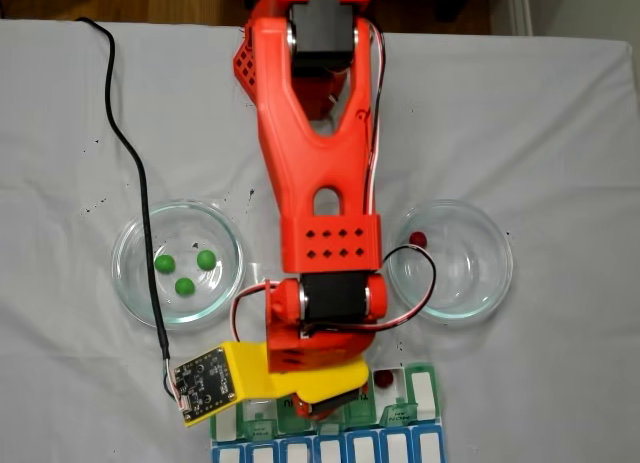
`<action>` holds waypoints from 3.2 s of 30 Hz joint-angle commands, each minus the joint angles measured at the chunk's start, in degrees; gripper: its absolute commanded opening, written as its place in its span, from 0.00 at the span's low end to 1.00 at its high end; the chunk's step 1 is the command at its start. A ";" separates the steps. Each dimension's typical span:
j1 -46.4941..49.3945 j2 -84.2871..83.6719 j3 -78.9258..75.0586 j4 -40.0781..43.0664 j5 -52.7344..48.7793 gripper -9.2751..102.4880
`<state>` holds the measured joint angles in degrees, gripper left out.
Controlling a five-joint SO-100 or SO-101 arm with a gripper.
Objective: Sort medicines into box.
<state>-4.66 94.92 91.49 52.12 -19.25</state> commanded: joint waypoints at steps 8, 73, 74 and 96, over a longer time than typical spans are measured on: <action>-2.20 11.07 -0.70 2.81 1.58 0.08; -8.26 17.84 -8.26 18.37 0.44 0.08; -9.58 18.19 -7.73 19.51 -0.44 0.08; -27.95 16.88 8.26 25.40 6.59 0.08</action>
<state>-31.73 111.36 100.46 77.34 -12.83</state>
